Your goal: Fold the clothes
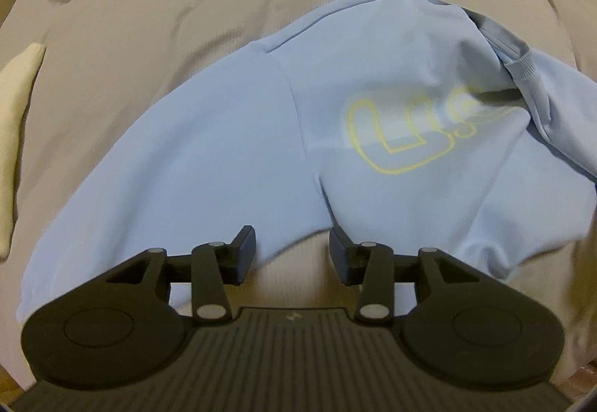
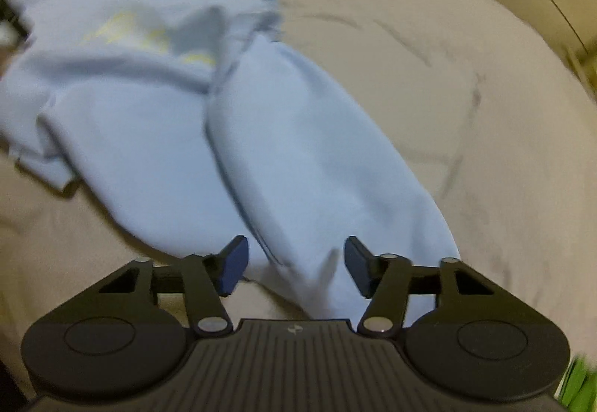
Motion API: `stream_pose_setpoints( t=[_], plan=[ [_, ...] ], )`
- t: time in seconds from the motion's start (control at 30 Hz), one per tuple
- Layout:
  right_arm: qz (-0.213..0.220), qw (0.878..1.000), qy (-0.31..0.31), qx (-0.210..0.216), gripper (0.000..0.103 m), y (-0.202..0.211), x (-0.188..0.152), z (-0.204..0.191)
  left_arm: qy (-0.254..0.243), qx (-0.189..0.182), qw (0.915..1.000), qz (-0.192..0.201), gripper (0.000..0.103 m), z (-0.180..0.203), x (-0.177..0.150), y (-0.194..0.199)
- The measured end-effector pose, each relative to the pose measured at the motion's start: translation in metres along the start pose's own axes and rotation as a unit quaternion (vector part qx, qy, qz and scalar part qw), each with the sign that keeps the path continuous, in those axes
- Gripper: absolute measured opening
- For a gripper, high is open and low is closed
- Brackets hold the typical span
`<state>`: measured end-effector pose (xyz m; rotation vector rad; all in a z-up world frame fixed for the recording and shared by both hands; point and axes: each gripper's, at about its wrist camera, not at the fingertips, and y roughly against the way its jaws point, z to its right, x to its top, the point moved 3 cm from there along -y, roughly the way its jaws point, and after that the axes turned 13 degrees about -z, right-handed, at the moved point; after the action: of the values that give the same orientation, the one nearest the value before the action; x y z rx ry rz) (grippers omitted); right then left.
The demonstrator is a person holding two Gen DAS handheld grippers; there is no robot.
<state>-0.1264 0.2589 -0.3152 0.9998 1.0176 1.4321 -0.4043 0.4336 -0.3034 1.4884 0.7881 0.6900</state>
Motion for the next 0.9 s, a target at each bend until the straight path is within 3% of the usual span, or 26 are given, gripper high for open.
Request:
stream_pose_setpoints(
  t=[0.03,0.07,0.13,0.17,0.2,0.27,0.33,0.37,0.4,0.47,0.5,0.6,0.77,0.83,0.9],
  plan=[
    [0.001,1.000,0.011,0.001,0.032,-0.004,0.002,0.001,-0.006,0.005,1.0000,0.003,0.038,0.000,0.004,-0.001],
    [0.007,1.000,-0.005,0.014,0.004,-0.004,0.006,0.011,-0.013,0.011,0.9998,0.009,0.037,0.000,0.010,-0.001],
    [0.021,0.998,-0.048,0.038,0.000,-0.003,0.012,0.035,-0.028,0.018,0.9992,0.023,0.037,-0.002,0.022,0.000],
    [0.035,0.994,-0.099,0.042,0.000,0.000,0.015,0.057,-0.033,0.020,0.9988,0.030,0.037,-0.003,0.030,0.001],
    [0.046,0.986,-0.153,0.046,0.000,0.003,0.018,0.080,-0.039,0.022,0.9983,0.037,0.037,-0.004,0.038,0.001],
    [0.060,0.959,-0.273,0.052,0.000,0.002,0.020,0.133,-0.046,0.022,0.9975,0.050,0.037,-0.007,0.058,0.002],
    [0.052,0.929,-0.360,0.068,0.018,-0.006,0.022,0.175,-0.051,0.023,0.9968,0.057,0.037,-0.010,0.079,-0.002],
    [0.038,0.922,-0.376,0.085,0.042,-0.013,0.026,0.186,-0.054,0.025,0.9964,0.059,0.038,-0.010,0.088,-0.004],
    [0.026,0.917,-0.386,0.094,0.046,-0.019,0.030,0.196,-0.058,0.026,0.9961,0.061,0.038,-0.011,0.096,-0.006],
    [0.016,0.931,-0.357,0.078,0.052,-0.025,0.041,0.198,-0.066,0.024,0.9956,0.062,0.040,-0.011,0.111,-0.013],
    [0.013,0.939,-0.336,0.076,0.062,-0.027,0.048,0.196,-0.072,0.022,0.9953,0.062,0.041,-0.011,0.117,-0.017],
    [0.018,0.951,-0.295,0.095,0.068,-0.035,0.062,0.191,-0.094,0.019,0.9935,0.062,0.045,-0.011,0.134,-0.029],
    [0.018,0.957,-0.259,0.129,0.077,-0.052,0.083,0.193,-0.130,-0.002,0.9897,0.060,0.063,-0.015,0.158,-0.056],
    [0.025,0.955,-0.249,0.159,0.077,-0.052,0.087,0.189,-0.142,-0.012,0.9884,0.054,0.066,-0.016,0.164,-0.067],
    [0.026,0.955,-0.234,0.180,0.075,-0.052,0.091,0.185,-0.156,-0.021,0.9864,0.047,0.062,-0.017,0.168,-0.078]
  ],
)
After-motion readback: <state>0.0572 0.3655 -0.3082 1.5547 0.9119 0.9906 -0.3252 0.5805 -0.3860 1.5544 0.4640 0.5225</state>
